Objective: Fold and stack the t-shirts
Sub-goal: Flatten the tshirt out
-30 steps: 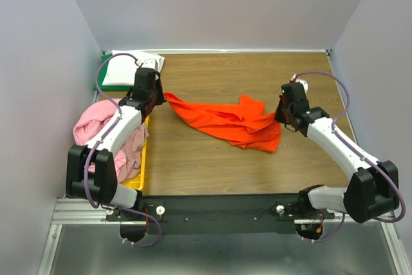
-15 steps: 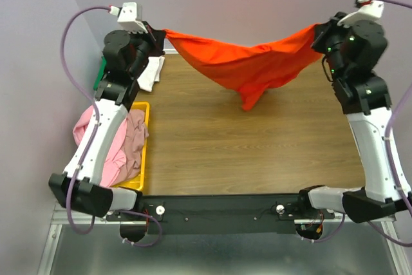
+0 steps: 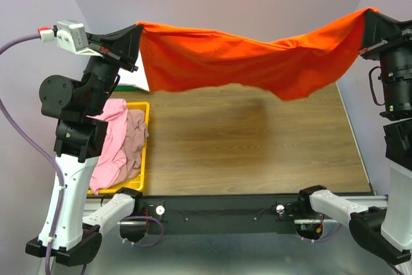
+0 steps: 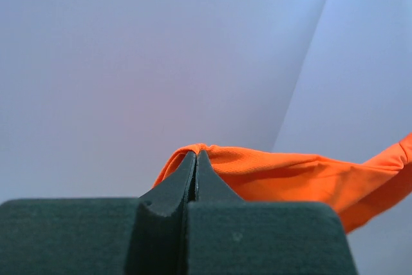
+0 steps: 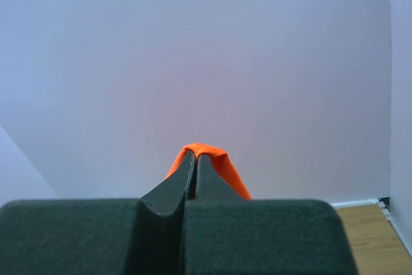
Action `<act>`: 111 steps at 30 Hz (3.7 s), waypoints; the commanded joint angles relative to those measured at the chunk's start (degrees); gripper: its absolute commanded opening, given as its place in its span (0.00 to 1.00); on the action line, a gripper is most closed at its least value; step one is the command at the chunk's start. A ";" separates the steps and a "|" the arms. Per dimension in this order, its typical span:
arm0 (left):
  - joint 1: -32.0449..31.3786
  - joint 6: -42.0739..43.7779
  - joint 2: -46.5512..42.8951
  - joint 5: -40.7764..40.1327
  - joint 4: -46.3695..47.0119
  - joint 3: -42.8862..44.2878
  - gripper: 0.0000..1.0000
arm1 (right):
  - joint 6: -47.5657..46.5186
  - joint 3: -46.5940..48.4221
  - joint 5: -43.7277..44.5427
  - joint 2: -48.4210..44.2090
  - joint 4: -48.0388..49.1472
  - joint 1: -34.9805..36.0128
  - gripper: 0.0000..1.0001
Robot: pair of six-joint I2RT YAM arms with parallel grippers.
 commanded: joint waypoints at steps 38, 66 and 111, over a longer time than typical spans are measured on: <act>-0.51 -6.41 -6.71 -1.57 11.45 -12.96 0.00 | -13.83 5.87 2.69 5.44 4.31 -0.22 0.00; 2.31 -5.54 48.26 -1.74 10.59 -1.57 0.70 | -7.86 15.01 24.40 62.12 3.61 -0.57 0.69; -6.75 0.79 62.70 1.51 1.26 -10.24 0.91 | 7.78 -30.07 -14.62 56.06 8.79 -5.49 1.00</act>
